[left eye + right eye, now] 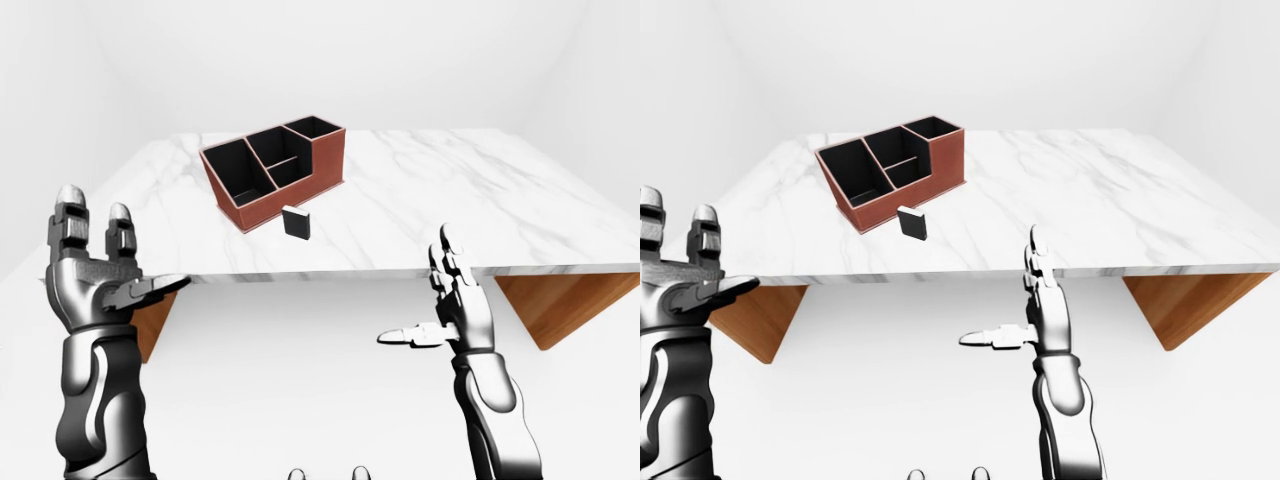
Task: Pick up the book and place it in the left compartment of the caddy.
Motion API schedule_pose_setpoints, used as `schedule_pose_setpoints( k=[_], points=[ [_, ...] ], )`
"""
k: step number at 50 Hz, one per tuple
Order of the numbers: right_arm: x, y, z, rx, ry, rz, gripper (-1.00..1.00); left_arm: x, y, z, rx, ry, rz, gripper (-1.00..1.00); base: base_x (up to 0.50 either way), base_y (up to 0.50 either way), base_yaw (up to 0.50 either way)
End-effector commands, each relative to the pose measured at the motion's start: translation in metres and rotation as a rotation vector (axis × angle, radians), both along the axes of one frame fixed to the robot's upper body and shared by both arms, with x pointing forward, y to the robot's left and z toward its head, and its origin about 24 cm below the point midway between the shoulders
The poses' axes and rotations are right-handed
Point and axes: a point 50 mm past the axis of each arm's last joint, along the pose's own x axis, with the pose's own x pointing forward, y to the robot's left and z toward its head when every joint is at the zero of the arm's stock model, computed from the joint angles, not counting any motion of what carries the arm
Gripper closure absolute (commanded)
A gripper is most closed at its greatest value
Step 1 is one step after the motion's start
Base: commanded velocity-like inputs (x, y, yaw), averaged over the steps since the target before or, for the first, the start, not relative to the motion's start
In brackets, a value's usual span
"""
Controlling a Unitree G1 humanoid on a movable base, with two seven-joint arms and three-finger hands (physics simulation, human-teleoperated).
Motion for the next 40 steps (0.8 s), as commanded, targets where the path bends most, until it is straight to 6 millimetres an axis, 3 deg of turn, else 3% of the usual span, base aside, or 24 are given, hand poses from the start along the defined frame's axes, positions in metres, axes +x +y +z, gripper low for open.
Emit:
schedule_pose_setpoints(
  k=[1, 23, 31, 40],
  points=[
    [-0.004, 0.006, 0.003, -0.029, -0.011, 0.017, -1.0, 0.0, 0.013, 0.005, -0.009, -0.011, 0.03, -1.0, 0.0, 0.5, 0.0],
    [-0.004, 0.008, 0.001, -0.034, -0.004, 0.021, -1.0, 0.0, 0.013, -0.001, -0.013, 0.011, 0.021, -1.0, 0.0, 0.5, 0.0],
    [-0.004, 0.008, 0.002, -0.056, -0.006, 0.008, -1.0, -0.004, 0.014, 0.009, -0.009, -0.027, 0.037, -1.0, 0.0, 0.49, 0.0],
    [-0.003, 0.008, 0.005, -0.041, -0.02, 0.003, -1.0, -0.005, 0.013, 0.01, 0.003, -0.031, 0.036, -1.0, 0.03, 0.01, 0.0]
  ],
)
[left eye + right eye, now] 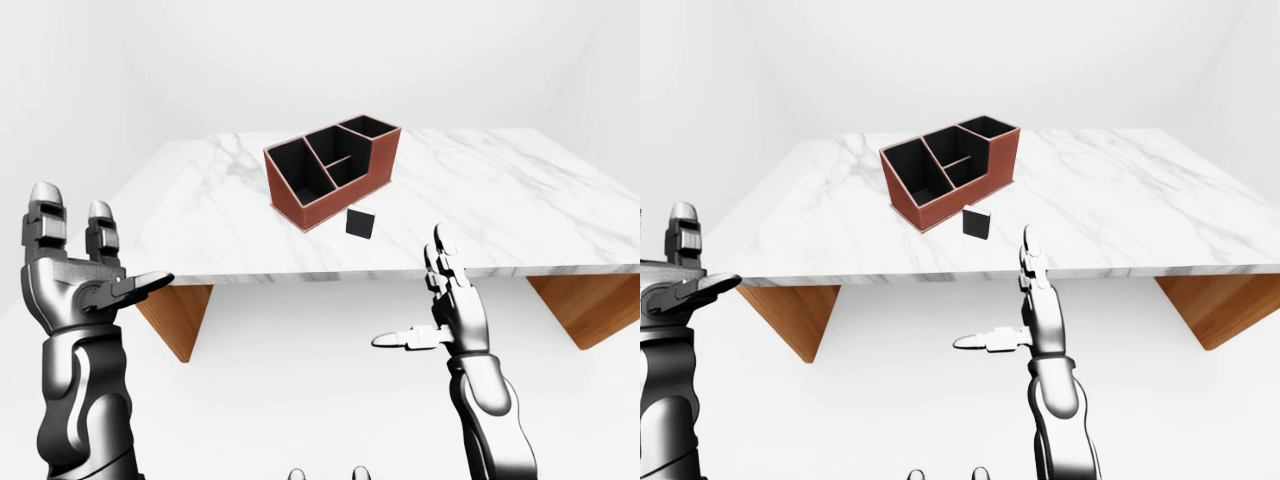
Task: Pick up the book and place it in the left compartment of the caddy.
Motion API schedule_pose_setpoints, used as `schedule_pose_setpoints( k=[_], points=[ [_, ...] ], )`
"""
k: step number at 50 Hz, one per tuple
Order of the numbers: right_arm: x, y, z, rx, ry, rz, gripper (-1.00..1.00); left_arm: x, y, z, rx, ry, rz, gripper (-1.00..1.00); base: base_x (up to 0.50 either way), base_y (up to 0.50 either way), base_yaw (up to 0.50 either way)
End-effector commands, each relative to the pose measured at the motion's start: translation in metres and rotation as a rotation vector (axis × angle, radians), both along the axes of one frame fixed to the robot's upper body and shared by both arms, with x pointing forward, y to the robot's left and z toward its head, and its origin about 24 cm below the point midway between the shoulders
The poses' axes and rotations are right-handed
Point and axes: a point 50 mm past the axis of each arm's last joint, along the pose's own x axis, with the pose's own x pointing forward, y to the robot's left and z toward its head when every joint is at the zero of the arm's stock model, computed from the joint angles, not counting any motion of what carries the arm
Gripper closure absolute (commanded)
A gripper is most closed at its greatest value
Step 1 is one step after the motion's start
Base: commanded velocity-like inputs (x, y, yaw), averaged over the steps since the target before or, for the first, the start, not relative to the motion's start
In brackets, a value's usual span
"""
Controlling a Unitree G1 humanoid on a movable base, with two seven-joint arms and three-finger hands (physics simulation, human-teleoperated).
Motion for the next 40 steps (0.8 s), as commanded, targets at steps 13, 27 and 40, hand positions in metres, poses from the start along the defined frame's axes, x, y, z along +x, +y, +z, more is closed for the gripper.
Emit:
schedule_pose_setpoints(
  k=[13, 27, 40],
  points=[
    [-0.0011, -0.002, 0.0026, -0.004, -0.011, -0.008, -1.0, -0.0008, -0.0006, 0.0021, 0.005, -0.009, 0.001, -1.0, 0.48, 0.0, 0.0],
    [-0.0007, -0.0013, 0.0042, -0.023, -0.018, -0.01, -1.0, -0.001, -0.0014, 0.0025, 0.005, -0.01, 0.002, -1.0, 0.5, 0.06, 0.0],
    [-0.0004, -0.0019, -0.0007, -0.013, 0.004, -0.012, -1.0, 0.0, -0.0016, 0.001, 0.007, -0.003, 0.001, -1.0, 0.5, 0.3, 0.0]
  ],
)
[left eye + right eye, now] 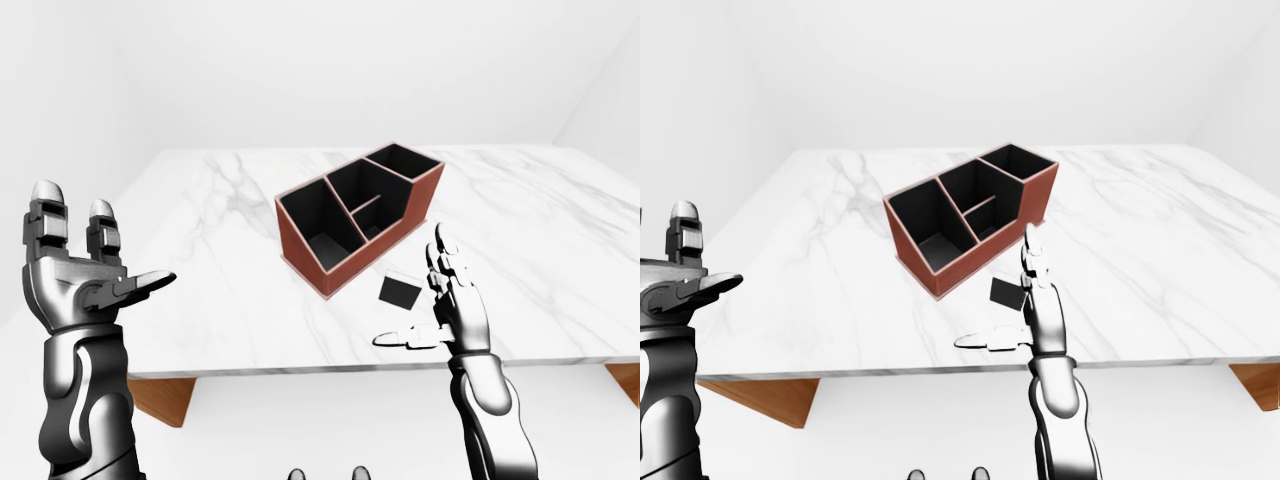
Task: Pick up the book and place it in the left compartment of the caddy.
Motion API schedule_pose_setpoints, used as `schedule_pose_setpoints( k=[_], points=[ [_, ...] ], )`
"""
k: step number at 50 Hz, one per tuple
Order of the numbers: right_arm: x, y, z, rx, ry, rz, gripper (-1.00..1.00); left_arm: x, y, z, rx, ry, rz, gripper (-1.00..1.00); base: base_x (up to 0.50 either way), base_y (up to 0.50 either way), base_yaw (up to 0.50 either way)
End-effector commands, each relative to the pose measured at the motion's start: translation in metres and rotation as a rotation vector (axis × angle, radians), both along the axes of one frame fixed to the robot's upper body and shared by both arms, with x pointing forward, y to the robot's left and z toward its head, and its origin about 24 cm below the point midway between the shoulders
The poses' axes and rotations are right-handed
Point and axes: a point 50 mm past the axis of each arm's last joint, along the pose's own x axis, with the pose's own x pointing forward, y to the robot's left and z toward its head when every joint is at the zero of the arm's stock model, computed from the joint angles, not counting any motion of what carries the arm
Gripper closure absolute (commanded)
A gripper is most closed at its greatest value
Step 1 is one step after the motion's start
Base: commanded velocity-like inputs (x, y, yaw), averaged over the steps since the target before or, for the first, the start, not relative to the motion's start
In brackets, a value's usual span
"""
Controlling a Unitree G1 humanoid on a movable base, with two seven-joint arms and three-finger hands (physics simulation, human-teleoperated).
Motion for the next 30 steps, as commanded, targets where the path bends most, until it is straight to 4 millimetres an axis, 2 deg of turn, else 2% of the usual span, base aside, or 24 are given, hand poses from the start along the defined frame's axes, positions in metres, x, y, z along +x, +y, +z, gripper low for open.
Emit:
schedule_pose_setpoints(
  k=[1, 5, 28, 30],
  points=[
    [-0.0003, -0.001, -0.0025, 0.005, 0.011, -0.004, -1.0, 0.0003, 0.0002, -0.0005, 0.001, 0.003, 0.002, -1.0, 0.5, 0.31, 0.0],
    [-0.0014, -0.0015, -0.0039, 0.009, 0.018, -0.003, -1.0, -0.0009, -0.0003, 0.0006, 0.003, -0.002, 0.002, -1.0, 0.5, 0.29, 0.0],
    [-0.002, -0.0035, -0.0084, 0.032, 0.037, -0.013, -1.0, -0.0007, -0.0018, -0.0002, 0.008, 0.001, -0.002, -1.0, 0.5, 0.0, 0.0],
    [-0.0035, -0.0031, -0.0071, 0.032, 0.032, -0.008, -1.0, -0.0008, -0.0014, 0.0001, 0.007, -0.001, 0.0, -1.0, 0.0, 0.0, 0.0]
  ],
)
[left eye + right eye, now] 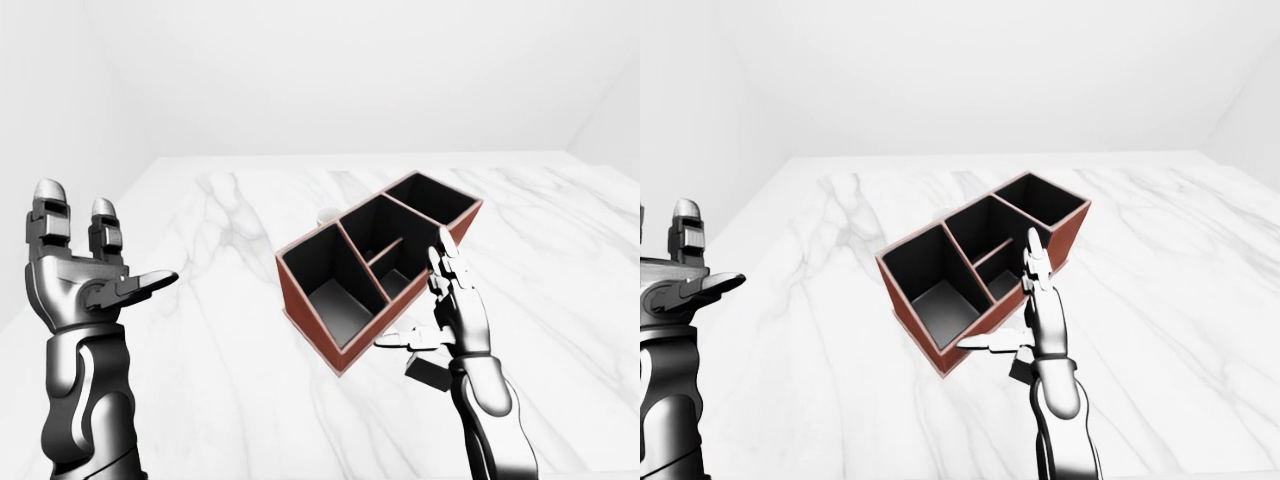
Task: Pick up the book and place it in the left compartment of the caddy.
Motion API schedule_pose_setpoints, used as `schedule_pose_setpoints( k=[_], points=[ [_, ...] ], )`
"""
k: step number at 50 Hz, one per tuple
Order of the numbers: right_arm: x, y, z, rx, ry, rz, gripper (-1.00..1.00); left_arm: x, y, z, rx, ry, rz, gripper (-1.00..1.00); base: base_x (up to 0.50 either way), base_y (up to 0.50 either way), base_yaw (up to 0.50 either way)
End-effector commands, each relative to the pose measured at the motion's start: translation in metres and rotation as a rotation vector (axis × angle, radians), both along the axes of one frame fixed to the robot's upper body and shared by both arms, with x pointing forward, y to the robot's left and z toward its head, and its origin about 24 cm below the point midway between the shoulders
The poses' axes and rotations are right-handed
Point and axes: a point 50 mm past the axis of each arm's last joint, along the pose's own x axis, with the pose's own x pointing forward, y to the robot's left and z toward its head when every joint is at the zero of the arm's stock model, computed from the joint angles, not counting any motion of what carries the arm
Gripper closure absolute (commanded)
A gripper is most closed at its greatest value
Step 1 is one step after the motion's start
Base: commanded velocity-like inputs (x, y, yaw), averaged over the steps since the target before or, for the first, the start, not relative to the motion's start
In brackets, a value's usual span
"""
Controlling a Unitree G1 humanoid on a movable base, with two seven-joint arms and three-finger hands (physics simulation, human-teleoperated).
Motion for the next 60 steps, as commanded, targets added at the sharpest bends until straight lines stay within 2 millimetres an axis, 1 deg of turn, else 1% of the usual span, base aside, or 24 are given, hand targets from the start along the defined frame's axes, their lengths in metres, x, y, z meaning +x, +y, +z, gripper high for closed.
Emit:
schedule_pose_setpoints(
  k=[1, 8, 12, 16, 22, 29, 37, 42, 47, 55, 56, 60],
  points=[
    [-0.004, 0.0, -0.001, -0.003, 0.005, -0.002, -1.0, -0.002, 0.001, 0.0, 0.002, 0.0, 0.004, -1.0, 0.0, 0.0, 0.0],
    [-0.015, -0.006, 0.004, -0.019, -0.009, -0.01, -1.0, -0.003, 0.0, 0.0, 0.004, -0.003, 0.004, -1.0, 0.0, 0.0, 0.0],
    [-0.021, -0.008, 0.012, -0.028, -0.038, -0.01, -1.0, -0.004, 0.0, 0.001, 0.006, -0.007, 0.004, -1.0, 0.0, 0.0, 0.0],
    [-0.026, -0.009, 0.01, -0.055, -0.02, -0.008, -1.0, -0.004, 0.0, 0.001, 0.008, -0.008, 0.003, -1.0, 0.0, 0.0, 0.0],
    [-0.039, -0.014, 0.018, -0.112, -0.034, -0.008, -1.0, -0.006, 0.001, 0.004, 0.008, -0.019, 0.009, -1.0, 0.0, 0.0, 0.0],
    [-0.047, -0.02, 0.025, -0.172, -0.041, -0.014, -1.0, -0.005, 0.001, 0.002, 0.008, -0.012, 0.006, -1.0, 0.0, 0.0, 0.0],
    [-0.051, -0.027, 0.021, -0.228, 0.0, -0.022, -1.0, -0.005, 0.0, 0.002, 0.009, -0.012, 0.006, -1.0, 0.0, 0.0, 0.0],
    [-0.057, -0.032, 0.02, -0.263, 0.031, -0.03, -1.0, -0.005, 0.0, 0.003, 0.01, -0.014, 0.007, -1.0, 0.0, 0.0, 0.0],
    [-0.06, -0.037, 0.011, -0.275, 0.088, -0.038, -1.0, -0.006, 0.0, 0.003, 0.009, -0.015, 0.008, -1.0, 0.0, 0.0, 0.0],
    [-0.063, -0.042, 0.013, -0.331, 0.113, -0.038, -1.0, -0.005, 0.0, 0.002, 0.01, -0.013, 0.006, -1.0, 0.0, 0.0, 0.0],
    [-0.064, -0.048, 0.01, -0.347, 0.137, -0.042, -1.0, -0.005, 0.0, 0.002, 0.009, -0.013, 0.008, -1.0, 0.0, 0.0, 0.0],
    [-0.064, -0.054, 0.006, -0.364, 0.17, -0.05, -1.0, -0.005, 0.0, 0.003, 0.01, -0.014, 0.007, -1.0, 0.0, 0.0, 0.0]
  ],
)
